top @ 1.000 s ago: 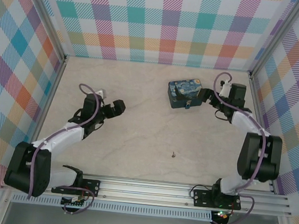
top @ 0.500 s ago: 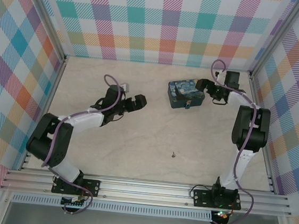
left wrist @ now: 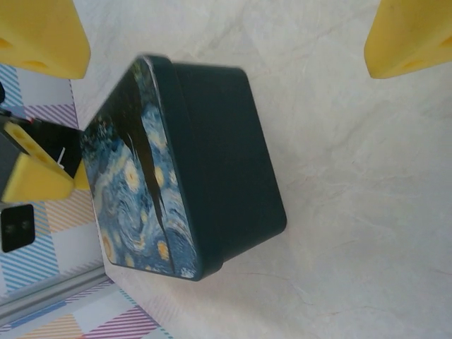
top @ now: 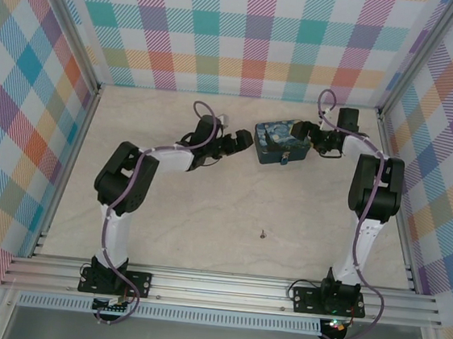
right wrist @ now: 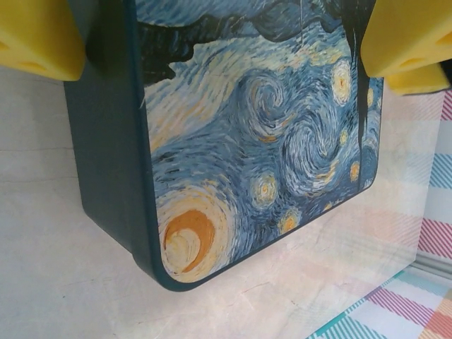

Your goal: Unlock the padlock with the key

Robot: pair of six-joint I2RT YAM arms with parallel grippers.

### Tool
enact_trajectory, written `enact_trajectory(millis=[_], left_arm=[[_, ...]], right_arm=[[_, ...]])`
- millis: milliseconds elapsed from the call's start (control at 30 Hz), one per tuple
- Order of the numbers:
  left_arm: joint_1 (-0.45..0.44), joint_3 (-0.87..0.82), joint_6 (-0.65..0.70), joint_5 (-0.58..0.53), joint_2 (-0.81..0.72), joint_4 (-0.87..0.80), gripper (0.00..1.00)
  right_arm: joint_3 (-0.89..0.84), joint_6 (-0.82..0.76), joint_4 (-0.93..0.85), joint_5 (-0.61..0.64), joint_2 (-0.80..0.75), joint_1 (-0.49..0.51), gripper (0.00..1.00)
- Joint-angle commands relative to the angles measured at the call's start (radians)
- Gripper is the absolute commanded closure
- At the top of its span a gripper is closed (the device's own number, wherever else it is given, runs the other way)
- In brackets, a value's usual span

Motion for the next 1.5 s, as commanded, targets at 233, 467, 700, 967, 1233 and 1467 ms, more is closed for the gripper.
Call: enact_trajectory(millis=[233,467,700,967,1233,1467], left_arm=[[-0.038,0.273,-0.018,0.112,0.163,-0.066,0.05],[-0.04,0.324,0.019,0.128,0.182,-0.145,0.06],[-0.039,0.209,0.058,0.09,0.087,-0.162,0.06],[-0.035,-0.029,0.06,0.047,-0.082,-0.111,0.05],[-0.013,-0.201,0.066,-0.035,-0.223,-0.122,0.02],[0.027,-0.305,0.07,-0.084,-0.314,-0.135,0.01]], right_arm=[[-0.05,-0.032,-0.023,-0.079,-0.044,0.038,0.0],[-0.138,-0.008,0.02,-0.091,-0.103,0.077,0.0],[-0.263,0.016,0.086,-0.087,-0.203,0.139,0.0],[-0.373,0.018,0.107,-0.084,-0.296,0.233,0.0],[-0.464,0.076,0.148,-0.037,-0.335,0.303,0.0],[-0.528,0.067,0.094,0.077,-0.389,0.303,0.0]])
